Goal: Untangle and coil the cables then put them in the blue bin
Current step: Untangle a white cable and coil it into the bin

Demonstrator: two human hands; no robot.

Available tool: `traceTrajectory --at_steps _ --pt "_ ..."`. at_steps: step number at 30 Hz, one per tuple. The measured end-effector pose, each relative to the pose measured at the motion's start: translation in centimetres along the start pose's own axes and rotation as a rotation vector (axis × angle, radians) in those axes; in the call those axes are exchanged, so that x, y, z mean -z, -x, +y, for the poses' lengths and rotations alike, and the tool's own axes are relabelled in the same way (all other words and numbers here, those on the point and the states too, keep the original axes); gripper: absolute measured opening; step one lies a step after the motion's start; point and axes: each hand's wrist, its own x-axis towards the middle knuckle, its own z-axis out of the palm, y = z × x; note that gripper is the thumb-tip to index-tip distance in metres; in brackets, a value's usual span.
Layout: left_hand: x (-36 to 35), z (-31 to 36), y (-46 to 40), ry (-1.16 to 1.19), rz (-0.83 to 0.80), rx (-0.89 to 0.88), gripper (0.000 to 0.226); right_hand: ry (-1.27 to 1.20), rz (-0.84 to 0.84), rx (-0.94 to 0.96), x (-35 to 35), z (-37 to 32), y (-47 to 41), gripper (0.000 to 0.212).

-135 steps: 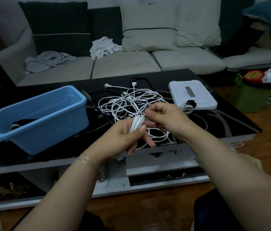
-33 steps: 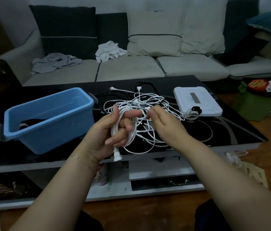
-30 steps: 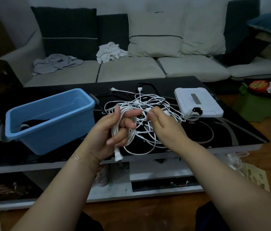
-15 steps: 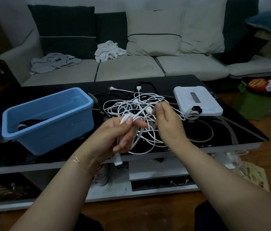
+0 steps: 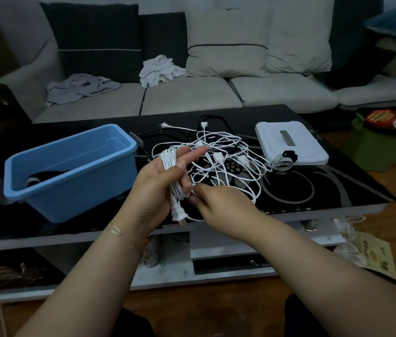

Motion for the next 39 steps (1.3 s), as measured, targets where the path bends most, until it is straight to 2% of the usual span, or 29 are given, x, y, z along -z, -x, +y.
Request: traceTrajectory --at_steps 5,10,13,16,20,23,26,27,30,33,39 --pt "-0.2 -0.5 -0.1 -0.172 0.088 -0.012 0.033 0.063 0.002 0.142 -0.3 -0.2 0.2 0.025" --pt "-0.6 -0.3 -0.2 -0.490 0.147 -0.046 0.034 0.035 0.040 0.207 0.1 -0.4 0.7 0.023" --pt "-0.5 -0.3 -0.2 -0.593 0.136 -0.023 0.033 -0.007 0.048 0.174 0.7 -0.4 0.9 0.025" --pt "-0.2 -0.6 -0.1 -0.824 0.081 -0.053 0.031 -0.094 0.025 0.099 1.5 -0.1 0.9 0.026" --pt "-0.5 -0.9 0.1 -0.850 0.082 -0.012 0.033 -0.143 0.067 -0.004 2.3 0.6 0.5 0.021" --pt "-0.7 -1.0 0.2 -0.829 -0.069 0.047 0.044 -0.136 0.110 -0.058 2.7 1.4 0.3 0.021" --pt "-0.8 -1.2 0.0 -0.983 -0.180 0.066 0.022 -0.139 0.176 -0.035 3.1 2.2 0.0 0.026" --pt "-0.8 -1.2 -0.1 -1.036 -0.201 0.084 0.022 -0.154 0.199 -0.018 3.2 2.4 -0.1 0.026" --pt "-0.5 -1.5 -0.2 -1.047 -0.192 0.122 0.022 -0.202 0.235 0.041 3.3 2.8 -0.5 0.021" --pt "-0.4 -1.3 0.1 -1.026 -0.149 0.115 0.009 -0.283 0.262 0.064 3.0 2.7 -0.6 0.016" --pt "-0.5 -1.0 0.3 -0.868 -0.165 0.126 0.017 -0.424 0.311 -0.032 3.0 3.3 -0.7 0.024"
